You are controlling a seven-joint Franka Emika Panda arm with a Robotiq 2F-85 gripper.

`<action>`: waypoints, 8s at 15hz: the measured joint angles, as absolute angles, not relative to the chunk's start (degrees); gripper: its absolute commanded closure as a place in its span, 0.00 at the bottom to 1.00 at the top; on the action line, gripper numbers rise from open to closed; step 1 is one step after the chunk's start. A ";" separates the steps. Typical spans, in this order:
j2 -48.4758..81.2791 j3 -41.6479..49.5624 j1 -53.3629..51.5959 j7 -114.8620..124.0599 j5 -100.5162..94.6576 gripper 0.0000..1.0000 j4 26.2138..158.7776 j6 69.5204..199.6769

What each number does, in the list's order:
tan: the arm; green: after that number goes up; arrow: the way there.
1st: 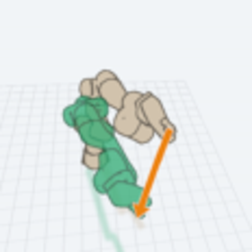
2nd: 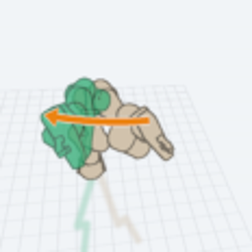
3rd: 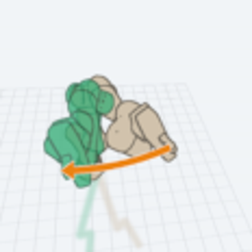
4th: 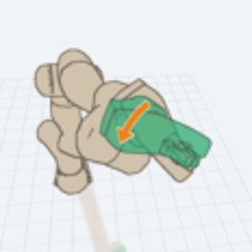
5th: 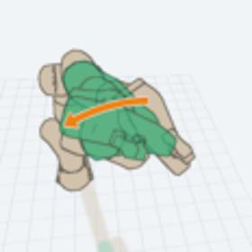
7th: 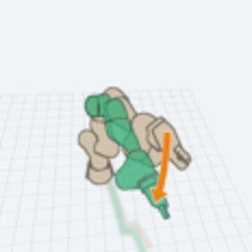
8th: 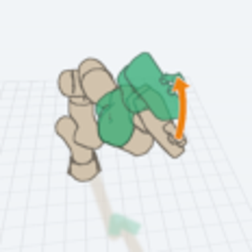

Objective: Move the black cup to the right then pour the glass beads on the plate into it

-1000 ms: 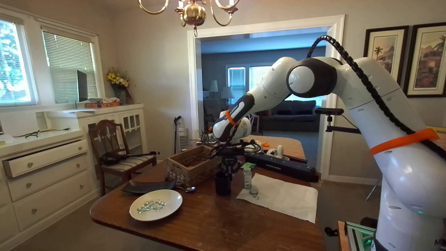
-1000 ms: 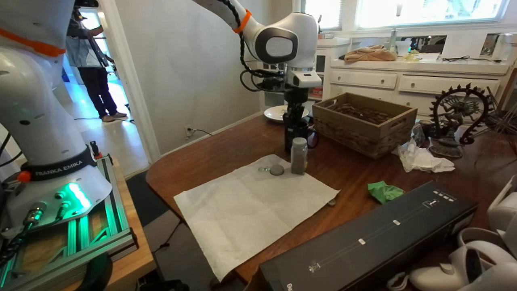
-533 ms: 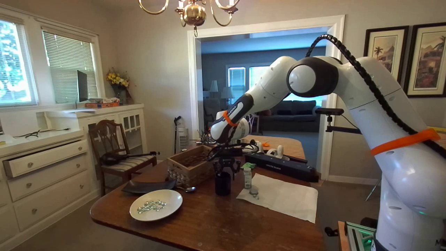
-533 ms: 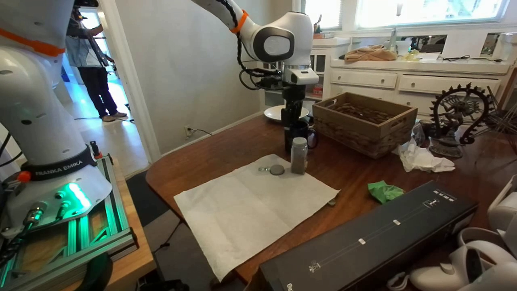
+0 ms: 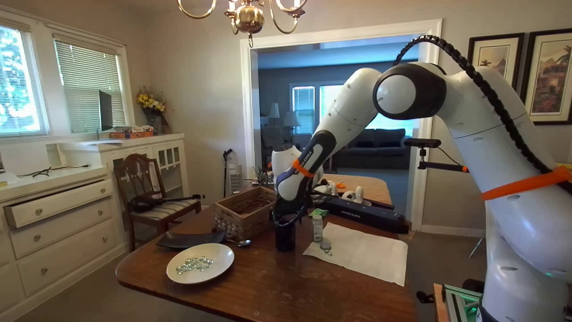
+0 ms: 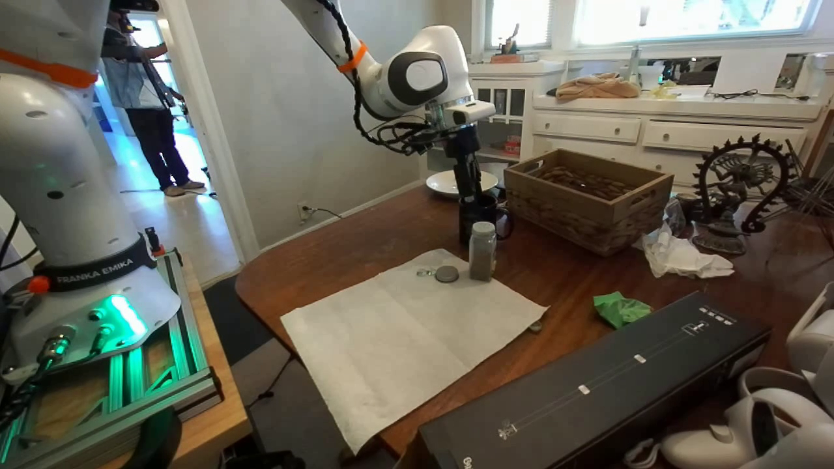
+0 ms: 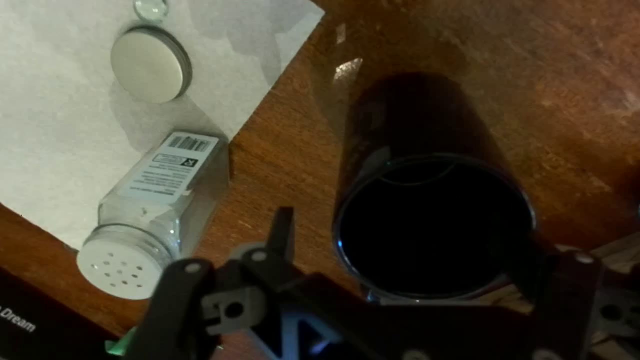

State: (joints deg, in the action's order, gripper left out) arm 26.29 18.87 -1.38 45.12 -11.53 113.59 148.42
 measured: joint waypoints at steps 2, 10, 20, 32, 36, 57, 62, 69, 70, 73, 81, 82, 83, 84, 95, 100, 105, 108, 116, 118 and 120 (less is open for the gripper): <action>25.67 18.88 -2.19 43.73 -13.80 0.00 116.34 152.88; 14.31 22.41 -6.44 39.66 -23.56 0.00 126.01 159.23; 13.94 4.67 1.54 8.89 0.71 0.00 122.64 149.75; 19.87 2.57 5.75 6.93 16.09 0.00 115.04 149.43; 24.37 1.27 7.09 7.00 20.81 0.00 112.63 149.51; 30.70 -2.98 10.38 3.70 24.76 0.00 109.97 154.45; 32.71 -4.18 12.10 2.97 24.77 0.00 108.60 154.45; 33.49 -4.44 12.59 2.96 24.78 0.00 107.94 154.32; 33.48 -4.43 12.59 2.96 24.78 0.00 107.94 154.32; 33.49 -4.42 12.59 2.96 24.78 0.00 107.94 154.32; 33.28 -5.26 13.86 2.24 26.20 0.00 107.55 154.51; 33.26 -5.12 13.76 2.30 26.20 0.00 107.55 154.38; 33.26 -5.04 13.69 2.33 26.20 0.00 107.55 154.33; 33.26 -4.98 13.64 2.35 26.20 0.00 107.55 154.31; 34.09 -8.71 14.71 0.71 30.50 0.00 107.42 156.43; 35.72 -11.65 17.30 -2.96 35.86 0.00 107.24 160.54; 37.77 -14.17 19.90 -8.04 40.57 0.00 105.85 160.76; 39.18 -14.55 20.23 -9.91 41.95 0.02 104.79 160.76; 41.84 -15.79 20.30 -13.46 42.69 0.07 101.66 160.75; 42.43 -16.65 20.32 -14.13 43.28 0.06 100.53 160.75; 43.27 -17.83 20.54 -14.95 44.88 0.01 99.10 160.75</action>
